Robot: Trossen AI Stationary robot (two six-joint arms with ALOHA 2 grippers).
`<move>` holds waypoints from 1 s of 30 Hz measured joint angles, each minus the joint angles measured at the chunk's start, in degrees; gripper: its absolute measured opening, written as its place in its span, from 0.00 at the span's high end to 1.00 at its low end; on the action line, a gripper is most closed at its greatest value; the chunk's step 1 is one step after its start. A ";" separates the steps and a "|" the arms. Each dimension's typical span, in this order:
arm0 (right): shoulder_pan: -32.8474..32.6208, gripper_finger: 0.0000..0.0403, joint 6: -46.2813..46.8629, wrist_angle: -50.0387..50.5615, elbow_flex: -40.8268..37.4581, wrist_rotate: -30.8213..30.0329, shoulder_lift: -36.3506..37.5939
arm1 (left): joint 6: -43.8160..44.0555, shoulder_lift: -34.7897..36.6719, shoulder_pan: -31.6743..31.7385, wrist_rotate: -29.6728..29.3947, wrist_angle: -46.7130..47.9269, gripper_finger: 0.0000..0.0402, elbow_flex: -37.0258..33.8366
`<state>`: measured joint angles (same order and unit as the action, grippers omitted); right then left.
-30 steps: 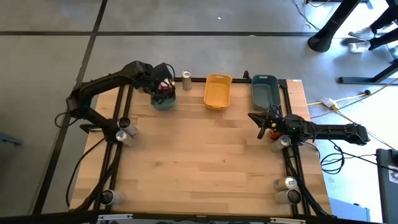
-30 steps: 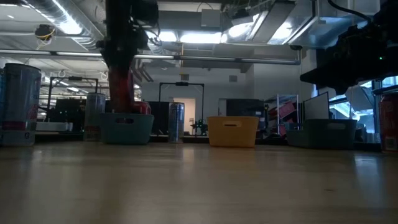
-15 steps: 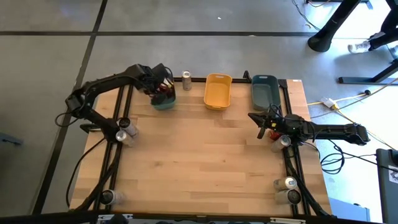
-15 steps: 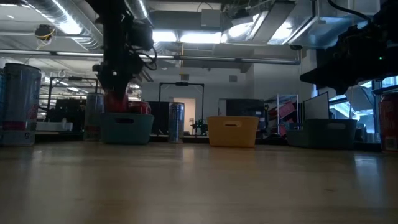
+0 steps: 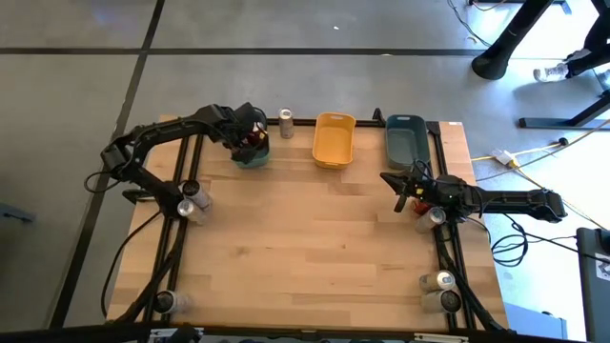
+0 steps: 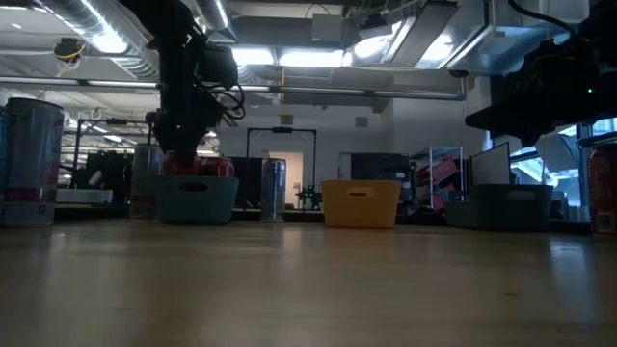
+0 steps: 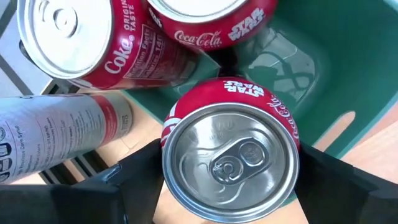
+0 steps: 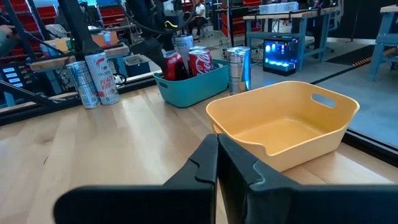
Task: Sort soda cans
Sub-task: Put the left red soda can into the green bin, then put the red soda can into the green bin
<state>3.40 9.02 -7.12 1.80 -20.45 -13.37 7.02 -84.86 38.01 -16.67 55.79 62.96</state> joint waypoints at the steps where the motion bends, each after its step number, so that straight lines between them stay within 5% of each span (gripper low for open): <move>1: -0.01 0.98 -0.03 0.00 0.00 -0.01 0.01 | -0.02 0.00 0.03 0.00 -0.36 0.27 0.00; 8: -0.01 0.98 -0.31 -0.01 0.00 0.02 0.01 | 0.07 -0.22 0.67 0.03 -1.87 0.25 0.00; 17: 0.00 0.98 -0.37 0.16 0.00 0.03 0.00 | 0.83 -1.51 1.11 -1.48 -3.06 0.07 0.07; 30: 0.00 0.98 1.41 -2.46 0.00 0.07 0.01 | 0.52 7.02 -1.84 -1.64 -0.62 0.06 6.05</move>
<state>3.40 10.43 -9.59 1.80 -20.38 -13.37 7.54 -77.84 36.17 -18.30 55.16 69.01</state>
